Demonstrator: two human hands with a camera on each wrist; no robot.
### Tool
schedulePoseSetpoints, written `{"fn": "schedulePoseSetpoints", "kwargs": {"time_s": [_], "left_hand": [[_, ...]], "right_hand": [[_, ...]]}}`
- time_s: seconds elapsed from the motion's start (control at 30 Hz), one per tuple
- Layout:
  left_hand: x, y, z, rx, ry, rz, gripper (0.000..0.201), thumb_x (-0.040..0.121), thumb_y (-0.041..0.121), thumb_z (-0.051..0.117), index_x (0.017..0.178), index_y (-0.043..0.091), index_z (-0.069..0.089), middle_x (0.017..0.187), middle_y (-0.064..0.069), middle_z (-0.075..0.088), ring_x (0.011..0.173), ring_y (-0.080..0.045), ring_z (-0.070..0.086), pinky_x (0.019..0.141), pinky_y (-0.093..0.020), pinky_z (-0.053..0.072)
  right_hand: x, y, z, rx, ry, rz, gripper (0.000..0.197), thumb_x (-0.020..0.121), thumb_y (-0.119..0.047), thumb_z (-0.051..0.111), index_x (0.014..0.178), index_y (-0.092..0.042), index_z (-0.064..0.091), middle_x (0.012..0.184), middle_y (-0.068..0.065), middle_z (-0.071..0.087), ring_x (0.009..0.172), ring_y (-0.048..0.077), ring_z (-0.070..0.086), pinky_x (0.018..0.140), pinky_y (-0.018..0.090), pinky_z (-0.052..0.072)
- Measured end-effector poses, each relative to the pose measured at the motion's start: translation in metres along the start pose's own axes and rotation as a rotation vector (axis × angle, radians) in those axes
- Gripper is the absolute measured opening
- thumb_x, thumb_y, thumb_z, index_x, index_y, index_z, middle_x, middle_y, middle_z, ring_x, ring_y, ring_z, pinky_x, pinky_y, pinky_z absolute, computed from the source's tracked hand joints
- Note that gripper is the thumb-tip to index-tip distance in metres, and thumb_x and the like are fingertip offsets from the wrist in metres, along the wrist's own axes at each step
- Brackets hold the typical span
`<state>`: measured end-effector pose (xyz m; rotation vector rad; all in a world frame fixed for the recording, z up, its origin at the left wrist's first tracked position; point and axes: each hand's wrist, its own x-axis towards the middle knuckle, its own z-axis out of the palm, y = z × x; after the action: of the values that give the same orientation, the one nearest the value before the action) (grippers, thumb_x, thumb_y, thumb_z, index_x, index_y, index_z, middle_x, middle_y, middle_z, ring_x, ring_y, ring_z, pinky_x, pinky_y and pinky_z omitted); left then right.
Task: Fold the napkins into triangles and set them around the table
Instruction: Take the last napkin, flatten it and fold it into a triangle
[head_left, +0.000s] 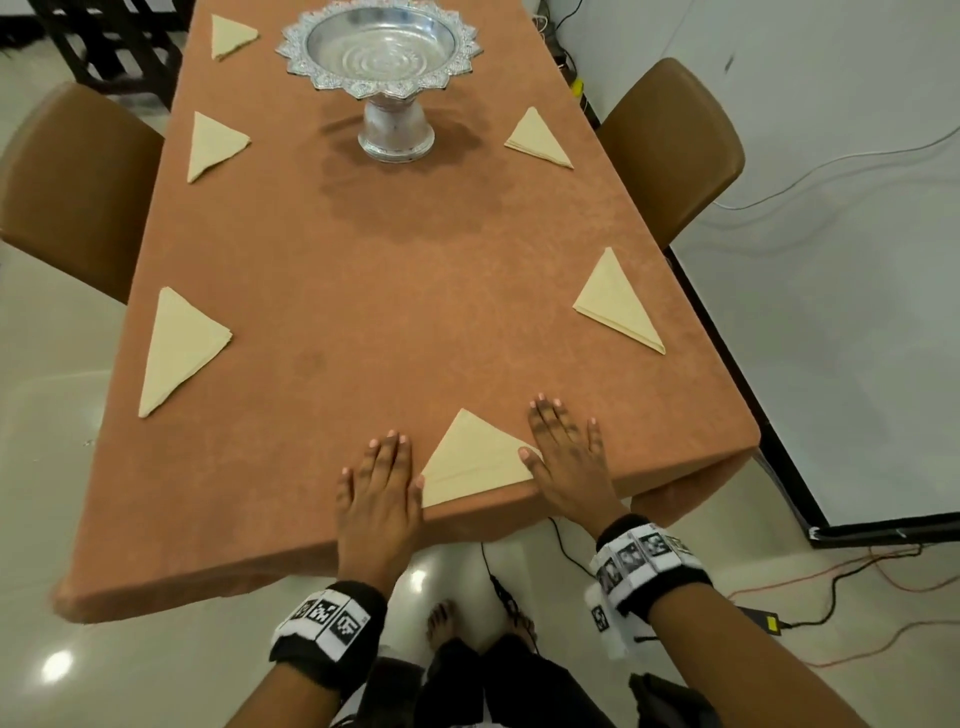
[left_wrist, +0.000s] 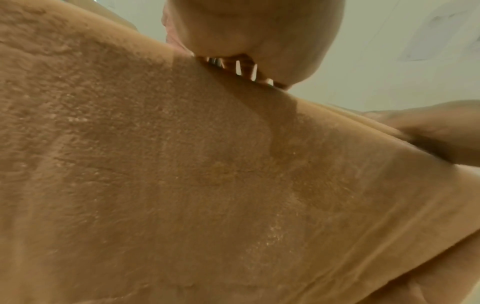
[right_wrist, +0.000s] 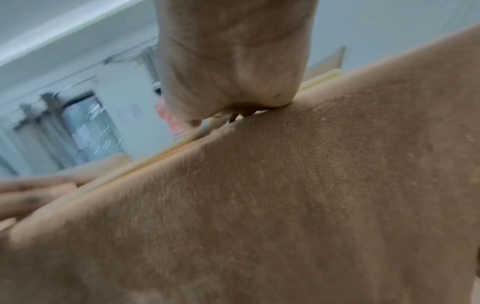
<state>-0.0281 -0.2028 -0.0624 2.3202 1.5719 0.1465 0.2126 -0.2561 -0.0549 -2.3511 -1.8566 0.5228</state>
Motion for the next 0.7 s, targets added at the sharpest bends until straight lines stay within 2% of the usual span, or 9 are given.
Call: {"fn": "schedulePoseSetpoints", "kwargs": {"time_s": [0.03,0.1,0.13,0.2,0.27,0.33,0.5,0.63,0.7], "left_hand": [[0.0,0.0,-0.003,-0.015,-0.002,-0.01,0.064,0.092,0.051,0.016,0.145,0.023,0.039,0.153,0.002,0.034,0.142,-0.02,0.028,0.112,-0.05,0.022],[0.005,0.006,-0.011,-0.051,0.003,-0.045,0.062,0.09,0.058,0.023,0.135,0.026,0.051,0.145,0.002,0.044,0.133,-0.021,0.037,0.106,-0.048,0.026],[0.008,0.011,-0.014,-0.07,0.022,-0.056,0.056,0.089,0.059,0.031,0.128,0.028,0.057,0.138,0.003,0.049,0.127,-0.022,0.041,0.102,-0.046,0.028],[0.015,0.021,-0.018,-0.096,0.038,-0.062,0.036,0.089,0.051,0.051,0.115,0.03,0.064,0.13,0.005,0.052,0.119,-0.021,0.043,0.096,-0.042,0.029],[0.022,0.028,-0.023,-0.12,0.009,-0.072,0.023,0.086,0.043,0.062,0.106,0.033,0.065,0.127,0.007,0.051,0.117,-0.018,0.041,0.093,-0.039,0.027],[0.03,0.032,-0.029,-0.147,-0.032,-0.104,0.02,0.084,0.04,0.064,0.103,0.035,0.065,0.125,0.007,0.049,0.116,-0.018,0.039,0.088,-0.037,0.027],[0.057,0.044,-0.034,-0.081,-0.152,-0.04,0.058,0.078,0.056,0.065,0.129,0.033,0.048,0.128,0.002,0.045,0.12,-0.022,0.037,0.089,-0.038,0.031],[0.082,0.057,-0.036,-0.055,-0.214,0.026,0.034,0.078,0.047,0.07,0.105,0.03,0.059,0.123,0.002,0.042,0.116,-0.022,0.036,0.085,-0.036,0.028],[0.089,0.061,-0.036,-0.072,-0.245,0.031,0.021,0.077,0.04,0.073,0.092,0.03,0.062,0.117,0.004,0.044,0.113,-0.021,0.038,0.084,-0.035,0.03]], "right_hand": [[0.001,0.001,-0.005,0.08,-0.011,0.019,0.068,0.091,-0.054,0.013,0.151,-0.023,0.014,0.157,-0.011,0.001,0.145,0.01,-0.002,0.114,0.041,-0.006],[-0.002,0.003,-0.015,0.184,0.052,0.054,0.055,0.092,-0.048,0.038,0.14,-0.021,0.043,0.152,-0.007,0.03,0.141,0.016,0.024,0.112,0.039,0.016],[-0.004,0.001,-0.018,0.165,0.087,0.055,0.044,0.092,-0.041,0.049,0.131,-0.022,0.052,0.144,-0.005,0.041,0.134,0.017,0.033,0.106,0.038,0.025],[-0.007,-0.004,-0.021,0.101,0.108,0.041,0.028,0.089,-0.03,0.059,0.116,-0.023,0.06,0.127,-0.004,0.05,0.12,0.018,0.041,0.093,0.036,0.033],[-0.007,-0.011,-0.022,0.09,0.089,0.042,0.017,0.089,-0.024,0.059,0.105,-0.022,0.062,0.115,-0.003,0.052,0.111,0.018,0.044,0.088,0.033,0.035],[-0.005,-0.013,-0.023,0.108,0.076,0.05,0.009,0.089,-0.021,0.058,0.098,-0.022,0.061,0.108,-0.004,0.051,0.105,0.016,0.045,0.085,0.032,0.037],[-0.003,-0.012,-0.03,0.11,0.058,0.014,0.006,0.091,-0.018,0.053,0.094,-0.021,0.057,0.102,-0.006,0.054,0.101,0.014,0.047,0.084,0.031,0.035],[-0.002,-0.003,-0.038,0.154,0.02,0.036,0.009,0.091,-0.023,0.055,0.1,-0.021,0.056,0.1,-0.009,0.055,0.103,0.016,0.05,0.084,0.031,0.034],[-0.001,0.004,-0.038,0.147,-0.016,0.036,0.028,0.088,-0.033,0.06,0.113,-0.021,0.054,0.108,-0.007,0.054,0.108,0.016,0.047,0.086,0.033,0.036]]}}
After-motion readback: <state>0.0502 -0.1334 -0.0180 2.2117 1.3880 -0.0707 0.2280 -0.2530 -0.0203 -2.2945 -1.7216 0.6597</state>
